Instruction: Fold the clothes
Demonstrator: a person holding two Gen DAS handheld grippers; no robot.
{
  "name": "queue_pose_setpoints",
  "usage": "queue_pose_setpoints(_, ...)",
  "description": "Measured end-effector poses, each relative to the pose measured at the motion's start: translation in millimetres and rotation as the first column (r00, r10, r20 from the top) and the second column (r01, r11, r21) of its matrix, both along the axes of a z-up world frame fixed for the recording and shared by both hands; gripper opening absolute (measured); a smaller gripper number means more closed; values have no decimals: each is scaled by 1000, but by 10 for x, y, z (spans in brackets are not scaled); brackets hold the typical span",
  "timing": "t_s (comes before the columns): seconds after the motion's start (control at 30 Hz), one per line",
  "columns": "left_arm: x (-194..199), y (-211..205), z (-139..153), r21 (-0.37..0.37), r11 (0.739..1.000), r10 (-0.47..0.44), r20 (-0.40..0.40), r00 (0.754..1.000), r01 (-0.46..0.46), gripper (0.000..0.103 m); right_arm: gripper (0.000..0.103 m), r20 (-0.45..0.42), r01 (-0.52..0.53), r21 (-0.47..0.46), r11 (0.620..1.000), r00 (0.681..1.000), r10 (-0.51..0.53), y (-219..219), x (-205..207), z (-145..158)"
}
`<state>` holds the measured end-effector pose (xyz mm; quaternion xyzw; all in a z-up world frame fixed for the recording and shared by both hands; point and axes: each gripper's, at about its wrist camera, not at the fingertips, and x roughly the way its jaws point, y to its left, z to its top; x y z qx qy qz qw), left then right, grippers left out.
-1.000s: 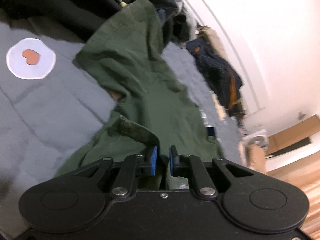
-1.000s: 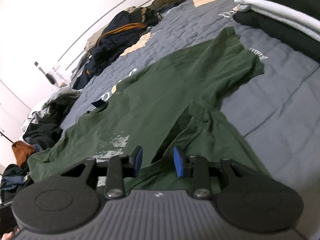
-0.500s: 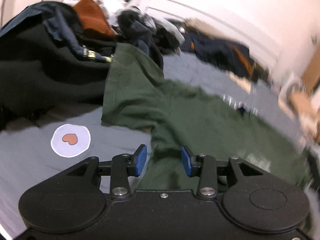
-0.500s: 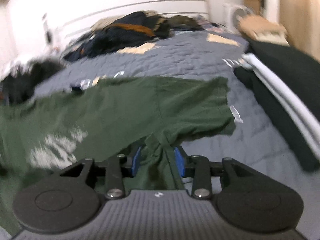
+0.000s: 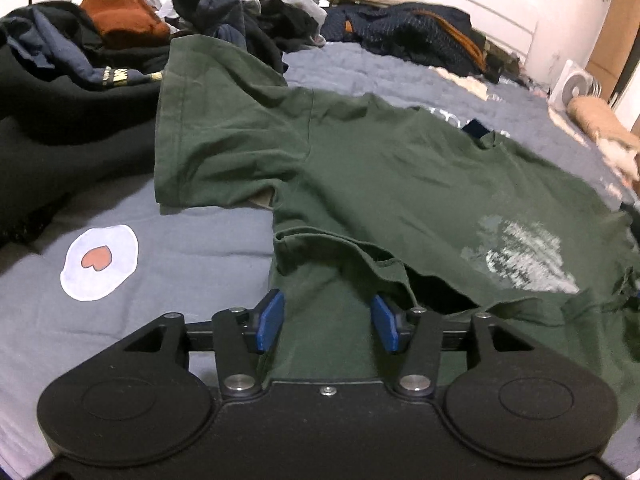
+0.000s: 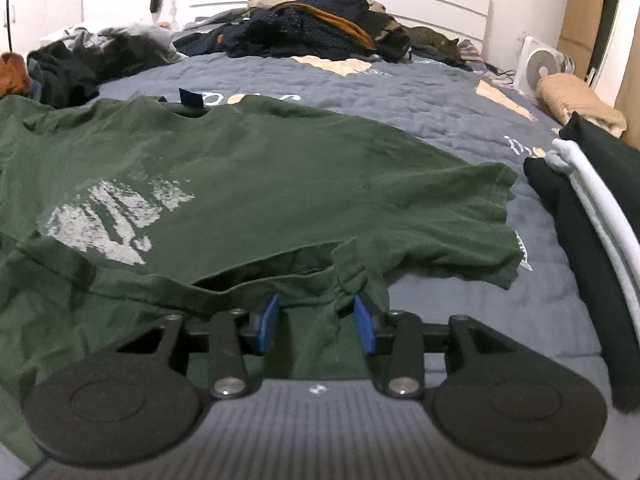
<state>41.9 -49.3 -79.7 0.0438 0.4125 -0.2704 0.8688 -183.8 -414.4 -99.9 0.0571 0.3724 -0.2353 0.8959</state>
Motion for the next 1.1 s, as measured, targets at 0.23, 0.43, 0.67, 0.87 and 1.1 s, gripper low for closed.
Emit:
queue_pose_setpoints(0.23, 121, 86, 1, -66, 994, 89, -20, 996, -91, 5, 2, 152, 196, 207, 959, 961, -229, -361, -157, 57)
queue_pose_setpoints(0.43, 152, 186, 78, -100, 983, 154, 4, 988, -153, 3, 1, 234, 331, 303, 894, 883, -407, -616, -391, 126)
queue_pose_setpoints(0.67, 132, 141, 76, -41, 990, 133, 38, 990, -132, 14, 1, 225, 271, 280, 921, 914, -337, -527, -323, 183)
queue_pose_setpoints(0.87, 88, 133, 129, 0, 993, 116, 111, 987, -116, 46, 4, 212, 201, 258, 945, 943, -258, -429, -242, 233)
queue_pose_setpoints(1.1, 109, -91, 0, 55, 998, 12, 114, 993, -18, 46, 5, 172, 135, 245, 960, 968, -180, -312, -113, 224)
